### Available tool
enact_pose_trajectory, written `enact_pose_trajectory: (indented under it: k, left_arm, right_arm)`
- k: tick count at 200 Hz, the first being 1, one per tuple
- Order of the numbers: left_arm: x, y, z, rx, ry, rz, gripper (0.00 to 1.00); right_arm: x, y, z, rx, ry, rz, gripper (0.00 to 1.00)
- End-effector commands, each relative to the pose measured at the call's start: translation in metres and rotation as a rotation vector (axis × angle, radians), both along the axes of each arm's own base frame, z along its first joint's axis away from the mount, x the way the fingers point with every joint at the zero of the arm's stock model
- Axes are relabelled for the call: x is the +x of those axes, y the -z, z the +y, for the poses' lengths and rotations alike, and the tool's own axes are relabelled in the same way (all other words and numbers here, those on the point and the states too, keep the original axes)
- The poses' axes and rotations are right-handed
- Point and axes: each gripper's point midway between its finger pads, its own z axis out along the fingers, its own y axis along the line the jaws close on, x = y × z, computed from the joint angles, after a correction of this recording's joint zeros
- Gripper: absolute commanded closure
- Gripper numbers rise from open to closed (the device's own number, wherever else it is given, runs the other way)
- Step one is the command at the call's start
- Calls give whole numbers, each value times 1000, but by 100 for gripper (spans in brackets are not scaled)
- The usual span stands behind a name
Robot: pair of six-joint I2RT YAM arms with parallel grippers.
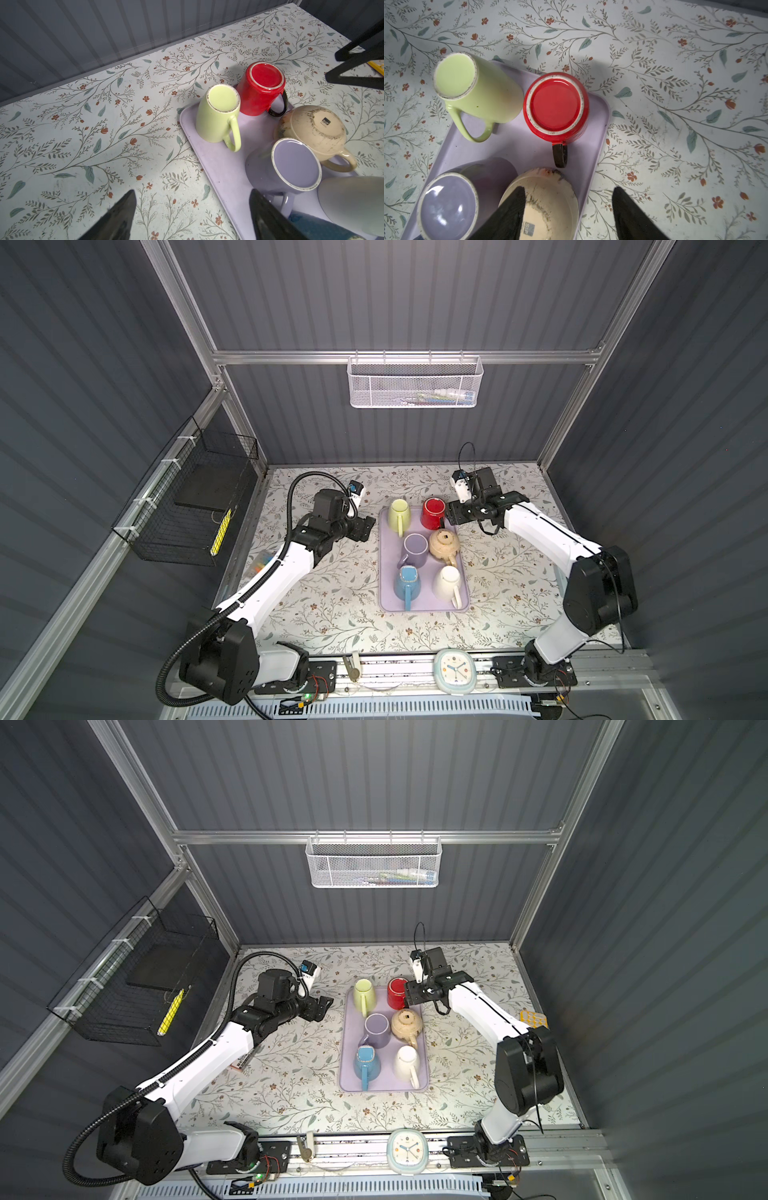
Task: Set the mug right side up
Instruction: 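Move the right gripper over the red mug while the left arm advances, then lower the right gripper and close it on the red mug's base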
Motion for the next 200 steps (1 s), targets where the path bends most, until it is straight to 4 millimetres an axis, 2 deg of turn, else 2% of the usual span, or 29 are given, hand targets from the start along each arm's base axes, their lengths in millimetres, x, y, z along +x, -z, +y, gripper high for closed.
enact_pose_trajectory:
  k: [1,72,147,200]
  left_arm:
    - [-7,-9,-3,-7,38,-29,15]
    - [-9,-9,-5,-10,47,-29,15]
    - [-11,-8,-7,-9,57,-28,15]
    - [-11,-10,-8,-12,62,-31,15]
  right_arm:
    - [-3,9,10,-3,-16,53,34]
    - [-6,37,22,-29,-39,108,42]
    - [11,49,24,-41,4,113,55]
    - [15,58,28,-45,0,145,62]
